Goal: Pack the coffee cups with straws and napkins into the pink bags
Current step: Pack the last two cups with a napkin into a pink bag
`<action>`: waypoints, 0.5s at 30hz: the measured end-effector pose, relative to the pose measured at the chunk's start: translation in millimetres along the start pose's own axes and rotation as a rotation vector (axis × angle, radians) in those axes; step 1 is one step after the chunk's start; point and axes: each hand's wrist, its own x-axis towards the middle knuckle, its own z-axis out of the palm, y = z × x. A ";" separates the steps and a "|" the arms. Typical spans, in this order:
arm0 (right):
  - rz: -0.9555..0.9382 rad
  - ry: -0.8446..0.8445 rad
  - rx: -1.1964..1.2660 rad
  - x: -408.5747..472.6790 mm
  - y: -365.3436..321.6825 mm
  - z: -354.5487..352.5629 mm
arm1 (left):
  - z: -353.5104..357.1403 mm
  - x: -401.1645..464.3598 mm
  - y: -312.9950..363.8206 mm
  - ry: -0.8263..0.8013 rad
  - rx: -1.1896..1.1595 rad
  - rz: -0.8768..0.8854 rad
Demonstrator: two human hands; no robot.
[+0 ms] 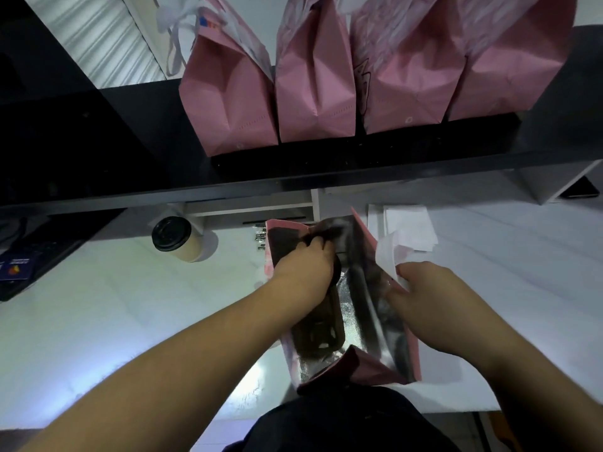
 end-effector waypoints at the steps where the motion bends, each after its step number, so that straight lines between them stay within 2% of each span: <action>1: 0.003 -0.002 -0.001 -0.5 -0.2 -0.2 | 0.5 1.2 -1.5 -0.004 -0.005 0.005; 10: 0.023 -0.014 0.003 -4.1 -2.4 0.1 | 16.4 0.0 -2.8 0.006 -0.109 0.011; 15: 0.019 -0.012 -0.004 -4.5 -3.4 1.3 | 10.2 -1.9 -0.6 -0.035 -0.054 0.027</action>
